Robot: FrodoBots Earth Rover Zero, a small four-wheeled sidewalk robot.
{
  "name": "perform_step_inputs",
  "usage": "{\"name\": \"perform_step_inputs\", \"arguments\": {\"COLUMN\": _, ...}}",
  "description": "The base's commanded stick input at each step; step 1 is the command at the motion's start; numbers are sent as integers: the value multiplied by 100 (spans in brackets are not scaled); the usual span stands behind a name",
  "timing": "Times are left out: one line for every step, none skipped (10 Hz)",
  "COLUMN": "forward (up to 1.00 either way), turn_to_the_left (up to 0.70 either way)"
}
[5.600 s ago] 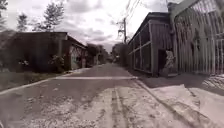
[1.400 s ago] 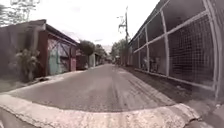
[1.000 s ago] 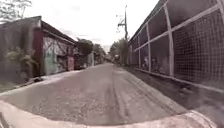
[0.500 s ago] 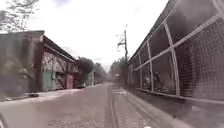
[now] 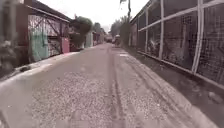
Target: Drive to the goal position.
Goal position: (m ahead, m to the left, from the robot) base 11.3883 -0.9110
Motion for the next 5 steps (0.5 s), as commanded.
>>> {"name": "perform_step_inputs", "arguments": {"forward": 70, "turn_to_the_left": 1}}
{"name": "perform_step_inputs", "arguments": {"forward": 70, "turn_to_the_left": 1}}
{"name": "perform_step_inputs", "arguments": {"forward": 70, "turn_to_the_left": 1}}
{"name": "perform_step_inputs", "arguments": {"forward": 70, "turn_to_the_left": 1}}
{"name": "perform_step_inputs", "arguments": {"forward": 70, "turn_to_the_left": 1}}
